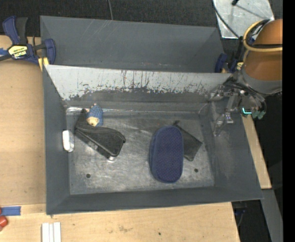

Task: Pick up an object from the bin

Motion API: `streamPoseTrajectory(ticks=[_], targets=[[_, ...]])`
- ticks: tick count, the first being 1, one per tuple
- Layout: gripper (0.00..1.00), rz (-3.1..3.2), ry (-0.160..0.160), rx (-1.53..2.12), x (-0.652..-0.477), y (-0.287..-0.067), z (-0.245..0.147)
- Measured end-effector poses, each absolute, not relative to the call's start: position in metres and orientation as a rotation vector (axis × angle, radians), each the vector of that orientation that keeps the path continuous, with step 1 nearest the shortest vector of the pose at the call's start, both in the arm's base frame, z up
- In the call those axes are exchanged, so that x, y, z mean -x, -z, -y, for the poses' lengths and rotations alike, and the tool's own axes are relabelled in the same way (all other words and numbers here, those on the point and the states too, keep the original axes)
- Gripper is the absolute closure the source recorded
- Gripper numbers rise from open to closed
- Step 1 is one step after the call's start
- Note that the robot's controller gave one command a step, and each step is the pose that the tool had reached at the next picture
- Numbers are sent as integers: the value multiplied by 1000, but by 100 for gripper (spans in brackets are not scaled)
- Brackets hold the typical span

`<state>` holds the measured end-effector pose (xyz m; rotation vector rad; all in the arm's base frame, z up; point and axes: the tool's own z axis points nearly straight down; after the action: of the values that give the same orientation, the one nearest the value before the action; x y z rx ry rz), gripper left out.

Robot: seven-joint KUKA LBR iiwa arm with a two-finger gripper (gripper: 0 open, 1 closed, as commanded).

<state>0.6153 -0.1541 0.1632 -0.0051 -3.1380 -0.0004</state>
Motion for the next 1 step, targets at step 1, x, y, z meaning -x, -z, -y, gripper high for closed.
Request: streamPoseTrajectory(ticks=[1], targets=[[0,3126,5,-292,-577,-102,77]])
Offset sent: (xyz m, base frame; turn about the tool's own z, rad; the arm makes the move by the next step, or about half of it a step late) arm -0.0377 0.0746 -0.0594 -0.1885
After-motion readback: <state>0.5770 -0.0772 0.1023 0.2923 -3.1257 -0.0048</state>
